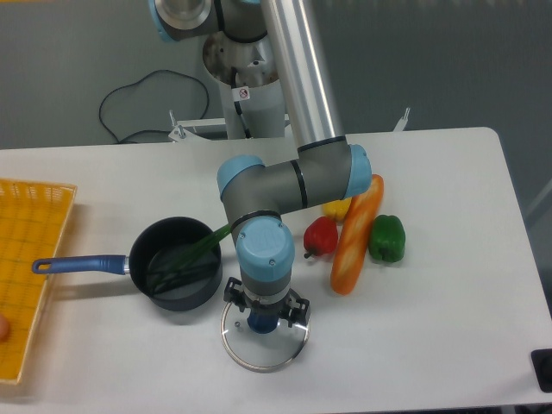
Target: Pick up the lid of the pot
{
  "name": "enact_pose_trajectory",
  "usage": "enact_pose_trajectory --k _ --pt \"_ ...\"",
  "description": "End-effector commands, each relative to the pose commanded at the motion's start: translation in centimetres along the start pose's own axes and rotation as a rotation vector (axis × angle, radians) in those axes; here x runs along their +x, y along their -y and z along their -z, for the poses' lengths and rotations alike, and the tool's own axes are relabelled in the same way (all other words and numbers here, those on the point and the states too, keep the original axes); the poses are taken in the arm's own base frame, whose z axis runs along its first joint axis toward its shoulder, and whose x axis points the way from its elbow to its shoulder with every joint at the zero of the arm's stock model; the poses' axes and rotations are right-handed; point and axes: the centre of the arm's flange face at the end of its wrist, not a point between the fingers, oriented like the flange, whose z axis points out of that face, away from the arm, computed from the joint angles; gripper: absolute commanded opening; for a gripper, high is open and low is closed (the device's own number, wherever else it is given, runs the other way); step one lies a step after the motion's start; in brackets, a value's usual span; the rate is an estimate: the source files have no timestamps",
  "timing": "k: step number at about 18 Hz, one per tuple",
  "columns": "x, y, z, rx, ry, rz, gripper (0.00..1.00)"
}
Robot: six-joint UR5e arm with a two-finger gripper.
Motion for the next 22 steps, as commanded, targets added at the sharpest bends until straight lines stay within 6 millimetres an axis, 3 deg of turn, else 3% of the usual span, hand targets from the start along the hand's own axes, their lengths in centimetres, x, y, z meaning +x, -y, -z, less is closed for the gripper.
enact_pose_trajectory --k 9,16,22 --pt "0.05 0.05 -0.53 -0.007 -0.003 -0.001 0.96" --pt "0.15 0.11 -0.75 -0.009 -0.006 0.006 0.86" --pt "0.46 0.61 -0.83 0.011 0.007 0.021 0.86"
